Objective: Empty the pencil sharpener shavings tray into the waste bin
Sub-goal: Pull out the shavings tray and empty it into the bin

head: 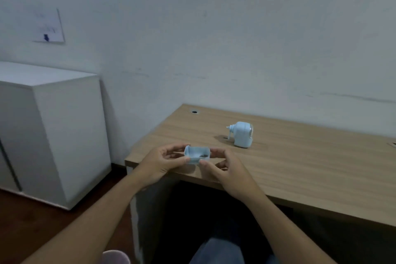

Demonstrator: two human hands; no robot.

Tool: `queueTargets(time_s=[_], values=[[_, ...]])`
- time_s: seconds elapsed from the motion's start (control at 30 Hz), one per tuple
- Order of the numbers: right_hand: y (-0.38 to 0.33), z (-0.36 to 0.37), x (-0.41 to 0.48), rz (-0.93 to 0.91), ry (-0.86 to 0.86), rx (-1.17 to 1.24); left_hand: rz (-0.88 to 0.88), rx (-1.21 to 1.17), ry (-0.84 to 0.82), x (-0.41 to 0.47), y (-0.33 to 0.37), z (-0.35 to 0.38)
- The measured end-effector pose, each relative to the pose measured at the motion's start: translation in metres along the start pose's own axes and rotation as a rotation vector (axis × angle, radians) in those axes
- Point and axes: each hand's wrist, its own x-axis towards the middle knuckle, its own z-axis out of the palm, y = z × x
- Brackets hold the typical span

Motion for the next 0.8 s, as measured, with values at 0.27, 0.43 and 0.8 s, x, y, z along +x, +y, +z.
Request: queueTargets(time_s=[0.27, 0.43, 0.8], values=[[-0.044, 0.09, 0.026, -0.068, -0.158, 0.025, 0.053, 0.108, 0.173, -0.057, 0.0, -0.098], [-0.059, 0.168, 0.038, -0.146, -0.216, 0.038, 0.036, 0.087, 0.267, -0.098, -0.015, -0.159], [-0.03, 0.306, 0.028, -0.102, -0.414, 0.103, -0.083, 0.11, 0.502, -0.176, -0.099, -0.233]])
